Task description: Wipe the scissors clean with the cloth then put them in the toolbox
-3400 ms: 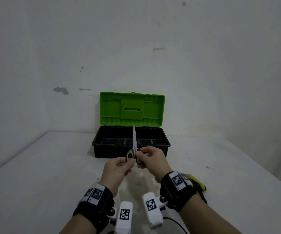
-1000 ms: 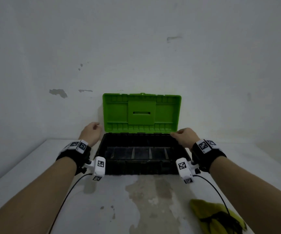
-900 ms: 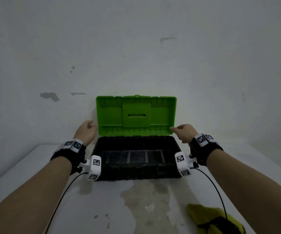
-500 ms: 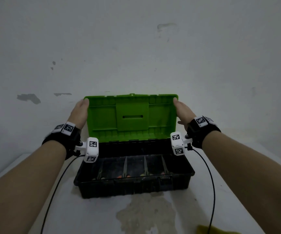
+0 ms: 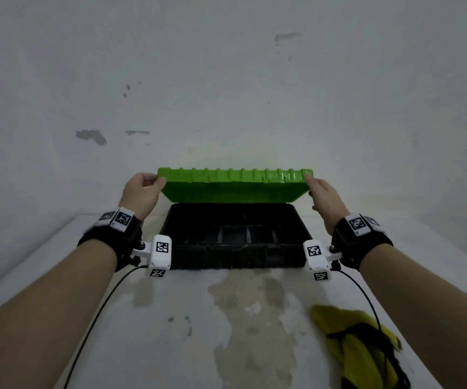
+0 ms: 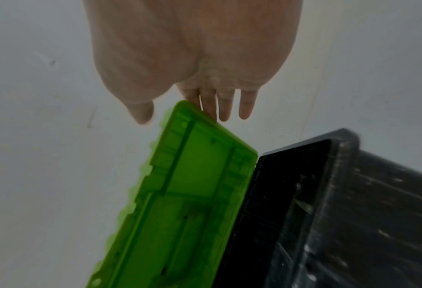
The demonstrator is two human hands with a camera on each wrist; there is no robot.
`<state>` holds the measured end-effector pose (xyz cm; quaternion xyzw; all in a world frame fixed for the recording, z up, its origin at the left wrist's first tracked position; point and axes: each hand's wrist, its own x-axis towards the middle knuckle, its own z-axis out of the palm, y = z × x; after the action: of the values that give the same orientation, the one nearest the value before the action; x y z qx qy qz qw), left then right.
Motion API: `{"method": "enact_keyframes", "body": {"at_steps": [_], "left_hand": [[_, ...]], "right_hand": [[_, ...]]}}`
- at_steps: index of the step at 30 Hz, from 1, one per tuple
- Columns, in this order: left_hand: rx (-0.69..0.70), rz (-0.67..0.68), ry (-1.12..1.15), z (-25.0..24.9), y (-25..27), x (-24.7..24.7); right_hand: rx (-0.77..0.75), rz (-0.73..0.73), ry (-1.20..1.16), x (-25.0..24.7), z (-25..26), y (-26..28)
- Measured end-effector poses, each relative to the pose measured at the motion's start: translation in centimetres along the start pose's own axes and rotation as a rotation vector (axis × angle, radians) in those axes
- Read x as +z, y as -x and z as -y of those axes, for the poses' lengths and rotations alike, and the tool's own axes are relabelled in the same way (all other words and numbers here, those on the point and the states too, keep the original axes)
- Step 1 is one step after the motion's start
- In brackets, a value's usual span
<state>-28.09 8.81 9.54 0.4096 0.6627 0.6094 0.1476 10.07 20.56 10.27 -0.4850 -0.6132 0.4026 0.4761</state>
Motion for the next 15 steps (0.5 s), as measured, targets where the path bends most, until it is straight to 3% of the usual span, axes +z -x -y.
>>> {"method": "enact_keyframes", "body": {"at_steps": [10,15], "left_hand": [[-0.071,0.021,-0.238,3.9,6.7,-0.9],[-0.083,0.060,-0.237,5.0,7.9,-1.1]], "right_hand": [[-0.002,0.095,0.288,-0.7,-5.1,6.1],[-0.014,0.087,0.368,-0.5,-6.6,7.2]]}}
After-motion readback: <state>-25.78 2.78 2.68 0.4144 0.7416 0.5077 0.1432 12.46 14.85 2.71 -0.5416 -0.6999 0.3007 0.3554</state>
